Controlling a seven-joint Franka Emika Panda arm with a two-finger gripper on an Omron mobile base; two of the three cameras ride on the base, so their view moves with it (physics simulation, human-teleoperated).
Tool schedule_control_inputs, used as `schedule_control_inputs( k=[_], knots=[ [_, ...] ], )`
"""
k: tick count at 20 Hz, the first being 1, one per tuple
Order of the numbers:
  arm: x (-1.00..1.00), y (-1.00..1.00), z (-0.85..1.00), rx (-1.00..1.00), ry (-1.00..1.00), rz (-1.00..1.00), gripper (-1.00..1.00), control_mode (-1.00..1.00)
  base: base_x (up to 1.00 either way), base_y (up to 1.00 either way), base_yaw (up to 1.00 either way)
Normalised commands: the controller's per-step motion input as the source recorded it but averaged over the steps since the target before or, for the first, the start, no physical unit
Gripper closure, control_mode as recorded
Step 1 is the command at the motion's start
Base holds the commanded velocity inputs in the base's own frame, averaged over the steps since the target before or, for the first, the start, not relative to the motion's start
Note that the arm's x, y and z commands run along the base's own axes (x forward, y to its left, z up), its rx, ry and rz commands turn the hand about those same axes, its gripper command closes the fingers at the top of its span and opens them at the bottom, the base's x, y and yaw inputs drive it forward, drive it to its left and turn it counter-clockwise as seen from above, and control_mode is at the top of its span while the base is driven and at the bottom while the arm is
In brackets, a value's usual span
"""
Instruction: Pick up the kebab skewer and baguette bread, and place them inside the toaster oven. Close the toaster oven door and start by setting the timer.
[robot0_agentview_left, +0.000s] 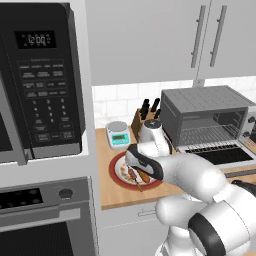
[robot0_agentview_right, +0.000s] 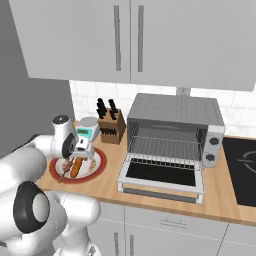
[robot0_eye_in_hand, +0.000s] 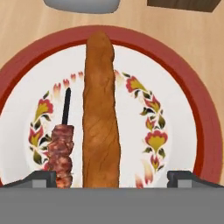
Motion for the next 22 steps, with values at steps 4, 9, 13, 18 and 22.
schedule_control_inputs(
  k=[4, 9, 13, 18, 22],
  knots=[
    [0.26, 0.00, -0.39, 0.00, 0.01, -0.01, -1.00, -1.00, 0.00, 0.00, 0.00],
    [0.15, 0.00, -0.36, 0.00, 0.00, 0.00, -1.00, -1.00, 0.00, 0.00, 0.00],
    [0.12, 0.00, -0.31, 0.00, 0.00, 0.00, -1.00, -1.00, 0.00, 0.00, 0.00],
    [0.13, 0.00, -0.20, 0.00, 0.00, 0.00, -1.00, -1.00, 0.00, 0.00, 0.00],
    [0.00, 0.00, -0.22, 0.00, 0.00, 0.00, -1.00, -1.00, 0.00, 0.00, 0.00]
  ],
)
